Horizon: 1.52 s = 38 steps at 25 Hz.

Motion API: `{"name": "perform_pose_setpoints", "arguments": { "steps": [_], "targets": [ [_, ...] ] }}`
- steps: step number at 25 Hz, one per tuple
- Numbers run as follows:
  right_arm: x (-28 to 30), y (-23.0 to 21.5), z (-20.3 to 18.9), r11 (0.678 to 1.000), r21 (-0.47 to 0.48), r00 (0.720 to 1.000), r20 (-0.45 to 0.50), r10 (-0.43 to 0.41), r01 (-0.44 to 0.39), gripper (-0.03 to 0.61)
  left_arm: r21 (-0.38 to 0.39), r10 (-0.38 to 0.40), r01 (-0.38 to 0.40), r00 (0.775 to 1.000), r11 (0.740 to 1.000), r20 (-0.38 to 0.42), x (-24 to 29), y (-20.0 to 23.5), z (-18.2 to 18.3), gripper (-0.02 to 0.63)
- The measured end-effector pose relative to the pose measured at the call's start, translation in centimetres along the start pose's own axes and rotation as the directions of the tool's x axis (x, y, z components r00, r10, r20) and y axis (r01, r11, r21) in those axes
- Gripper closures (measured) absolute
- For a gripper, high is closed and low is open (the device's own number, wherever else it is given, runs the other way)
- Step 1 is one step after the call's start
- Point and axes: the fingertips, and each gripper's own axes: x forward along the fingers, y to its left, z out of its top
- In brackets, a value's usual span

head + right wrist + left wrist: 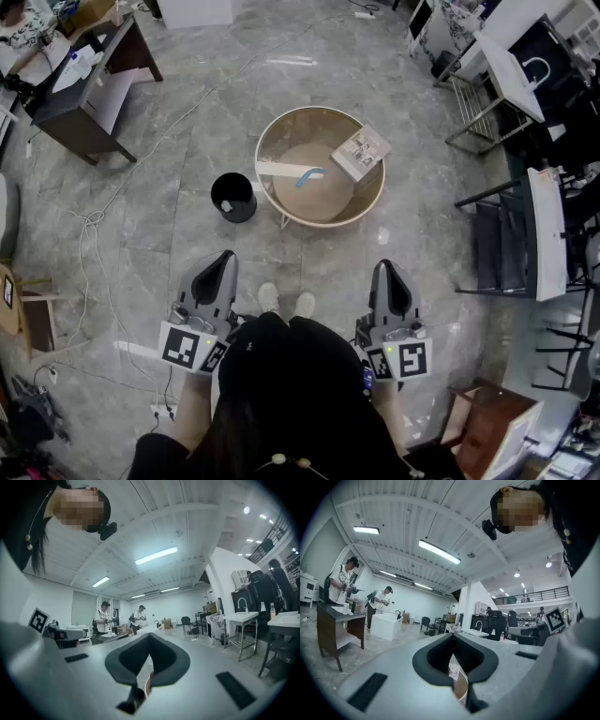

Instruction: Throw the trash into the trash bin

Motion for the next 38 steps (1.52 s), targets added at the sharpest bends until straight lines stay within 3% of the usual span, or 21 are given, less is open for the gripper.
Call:
{"name": "perform_pose_setpoints", "arguments": {
  "steps": [12,17,23,27,30,38],
  "targets": [
    [0.1,0.0,-0.1,1.000,-0.011,1.000,-0.014,0.015,-0.015,0.577,0.003,-0.011,0.011,1.000,1.000,0.000,0.3,-0.4,0.0,0.611],
    [0.7,0.5,-0.5,0.998,-0.002,0.998,-0.015,0.057,-0.057,0.577,-0.006,0.003,-0.003,1.000,1.000,0.021,0.3,0.3,0.0,0.609],
    [2.5,2.4,-3.0,0.993,0.002,0.989,-0.090,0.119,-0.119,0.568,-0.027,-0.029,0.029,1.000,0.999,0.008,-0.1,1.5,-0.7,0.609],
    [3.1,3.5,-5.4,0.990,-0.039,0.977,-0.172,0.125,-0.134,0.474,-0.050,-0.047,0.047,0.999,0.998,-0.005,-0.1,2.8,-1.8,0.601],
    [3.3,4.1,-5.9,0.993,-0.029,0.975,-0.195,0.108,-0.116,0.472,-0.058,-0.054,0.053,0.998,0.997,-0.022,0.1,3.4,-2.2,0.563],
    [6.3,3.2,-7.3,0.989,-0.029,0.962,-0.238,0.136,-0.147,0.469,-0.078,-0.043,0.037,0.996,0.996,-0.075,2.6,4.6,-3.7,0.563]
  ]
}}
